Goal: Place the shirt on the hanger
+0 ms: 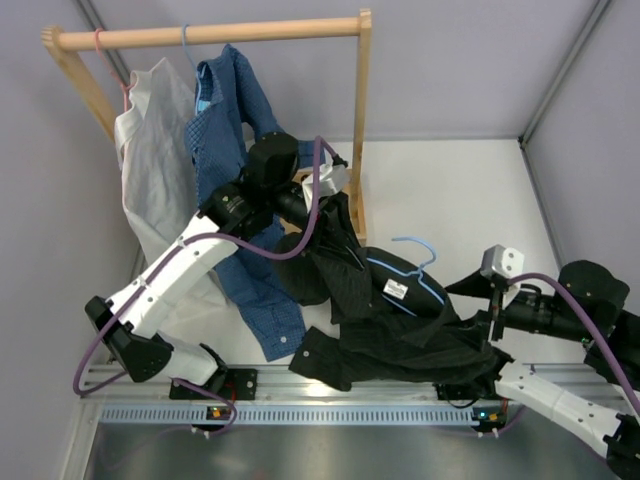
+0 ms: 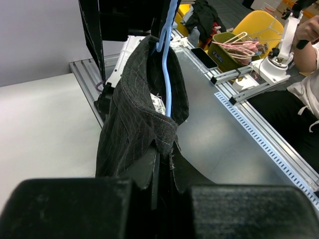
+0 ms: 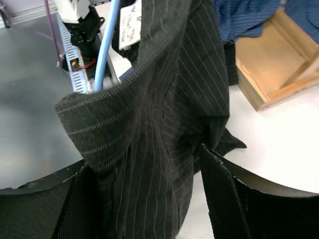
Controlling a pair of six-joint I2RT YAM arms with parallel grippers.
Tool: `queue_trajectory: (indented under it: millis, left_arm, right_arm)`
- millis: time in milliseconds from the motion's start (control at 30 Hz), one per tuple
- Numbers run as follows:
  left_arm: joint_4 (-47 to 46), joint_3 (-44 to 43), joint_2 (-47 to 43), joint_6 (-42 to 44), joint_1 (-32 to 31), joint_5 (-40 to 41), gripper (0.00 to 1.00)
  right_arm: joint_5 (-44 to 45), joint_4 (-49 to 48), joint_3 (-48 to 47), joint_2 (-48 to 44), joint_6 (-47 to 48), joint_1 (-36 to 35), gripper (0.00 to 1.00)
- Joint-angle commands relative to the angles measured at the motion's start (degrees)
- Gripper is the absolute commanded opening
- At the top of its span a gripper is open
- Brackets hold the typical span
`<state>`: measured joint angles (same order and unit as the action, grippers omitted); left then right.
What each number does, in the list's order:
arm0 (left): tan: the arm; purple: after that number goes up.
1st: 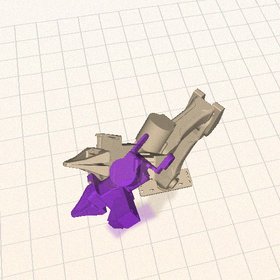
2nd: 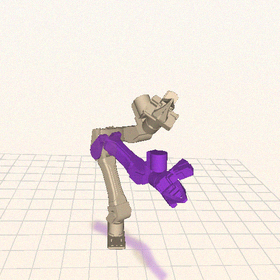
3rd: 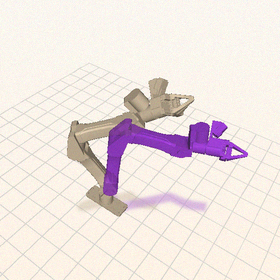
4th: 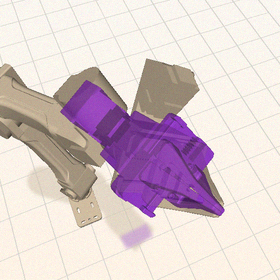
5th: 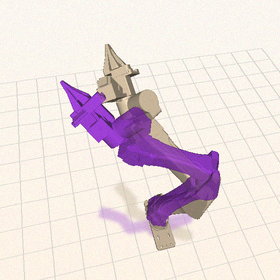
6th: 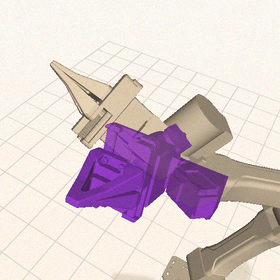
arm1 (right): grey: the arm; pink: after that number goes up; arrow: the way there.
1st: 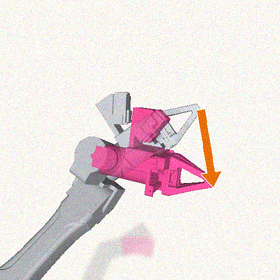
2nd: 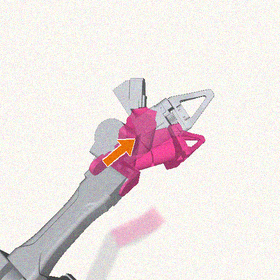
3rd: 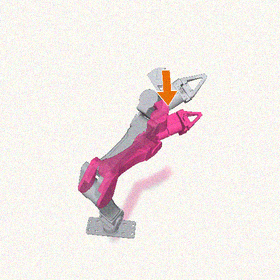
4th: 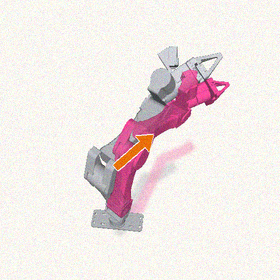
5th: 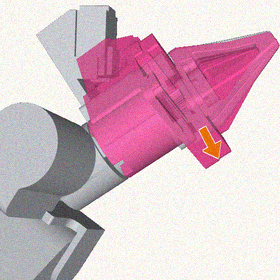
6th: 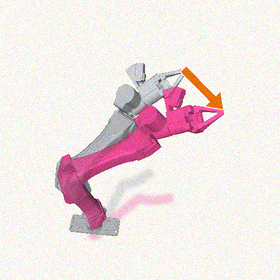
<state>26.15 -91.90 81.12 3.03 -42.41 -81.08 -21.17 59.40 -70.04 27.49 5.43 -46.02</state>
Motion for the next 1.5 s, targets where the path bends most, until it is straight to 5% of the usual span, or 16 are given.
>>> queue_trajectory:
  millis: [0,67,233,467,567,633,933,1133,1367,1467]
  left_arm:
    - [-1.8,-0.1,-0.8,0.0,0.1,-2.8,0.00]
    - [-1.8,0.2,-1.2,0.0,0.1,-2.3,0.00]
    - [-1.7,0.6,-2.6,-0.5,0.2,2.5,0.00]
    - [-1.5,-2.6,-3.9,-4.9,0.3,17.5,0.02]
    - [-1.5,-5.1,-4.0,-8.8,0.3,26.8,0.47]
    - [-1.5,-6.4,-4.9,-12.1,0.3,33.8,0.98]
    - [-1.0,-9.6,-16.4,-20.2,0.2,74.4,0.98]
    - [-0.7,6.6,-31.4,-19.6,0.2,85.1,0.98]
    - [0.6,27.4,-47.7,-15.4,0.3,91.7,0.98]
    - [0.3,33.8,-54.5,-15.1,0.2,94.0,0.98]
  right_arm:
    - [-5.0,-7.1,-0.6,2.5,1.3,-0.7,0.68]
    - [-5.7,-9.4,-0.8,3.4,1.0,-0.7,0.64]
    - [-4.3,-10.6,-0.6,4.7,0.8,-0.7,0.00]
    - [0.0,-10.6,-0.6,1.2,0.5,-0.7,0.00]
    - [2.2,-11.1,-1.8,1.2,0.4,-0.7,0.00]
    - [3.8,-11.9,-2.6,1.6,-0.5,-0.7,0.00]
    - [18.3,-16.2,-16.0,14.1,-3.7,-0.7,0.00]
    - [28.5,-24.8,-34.7,26.8,-7.8,-0.7,0.00]
    - [26.4,-28.3,-55.2,40.4,-11.1,-0.7,0.00]
    - [25.3,-30.6,-54.8,41.9,-12.5,-0.7,0.00]
